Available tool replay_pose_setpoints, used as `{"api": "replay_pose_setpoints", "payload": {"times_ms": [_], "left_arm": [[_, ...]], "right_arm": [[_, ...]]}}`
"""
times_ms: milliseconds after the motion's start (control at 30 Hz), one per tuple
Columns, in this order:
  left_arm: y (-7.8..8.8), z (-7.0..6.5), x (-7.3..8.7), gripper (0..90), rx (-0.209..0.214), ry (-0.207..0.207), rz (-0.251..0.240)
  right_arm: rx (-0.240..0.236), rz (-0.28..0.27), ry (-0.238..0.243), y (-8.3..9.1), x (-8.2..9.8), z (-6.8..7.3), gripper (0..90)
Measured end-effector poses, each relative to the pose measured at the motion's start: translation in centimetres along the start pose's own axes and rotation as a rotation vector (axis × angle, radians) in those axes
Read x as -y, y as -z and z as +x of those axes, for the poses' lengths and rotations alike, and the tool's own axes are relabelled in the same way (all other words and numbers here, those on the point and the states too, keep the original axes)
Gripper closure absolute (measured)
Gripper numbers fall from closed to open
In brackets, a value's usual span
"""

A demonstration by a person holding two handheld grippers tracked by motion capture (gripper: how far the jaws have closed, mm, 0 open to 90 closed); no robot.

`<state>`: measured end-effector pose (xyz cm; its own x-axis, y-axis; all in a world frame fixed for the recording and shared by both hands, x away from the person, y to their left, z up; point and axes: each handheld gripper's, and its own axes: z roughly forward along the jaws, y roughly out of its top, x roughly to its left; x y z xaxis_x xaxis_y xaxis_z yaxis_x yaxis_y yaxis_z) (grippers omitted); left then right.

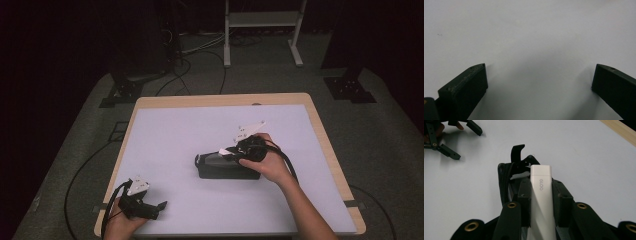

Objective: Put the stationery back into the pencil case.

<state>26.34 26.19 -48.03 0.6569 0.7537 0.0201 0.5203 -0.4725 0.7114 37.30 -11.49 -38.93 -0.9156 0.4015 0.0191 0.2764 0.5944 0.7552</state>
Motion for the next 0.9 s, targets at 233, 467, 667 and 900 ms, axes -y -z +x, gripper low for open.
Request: {"api": "replay_pose_setpoints", "payload": {"times_ms": [233,467,667,900], "left_arm": [[0.0,0.0,0.0,0.0,0.0,0.0,0.0],[0.0,0.0,0.0,0.0,0.0,-0.001,0.0],[0.0,0.0,0.0,0.0,0.0,-0.003,0.003],[0.0,0.0,0.0,0.0,0.0,-0.003,0.003]], "right_arm": [[-0.001,0.014,0.016,-0.5,0.1,-0.1,70.5],[-0.001,0.031,0.027,-1.0,0.2,-0.2,70.5],[0.002,0.05,0.033,-1.5,0.3,-0.2,70.5],[-0.002,0.059,0.047,-1.9,0.3,-0.1,70.3]]}}
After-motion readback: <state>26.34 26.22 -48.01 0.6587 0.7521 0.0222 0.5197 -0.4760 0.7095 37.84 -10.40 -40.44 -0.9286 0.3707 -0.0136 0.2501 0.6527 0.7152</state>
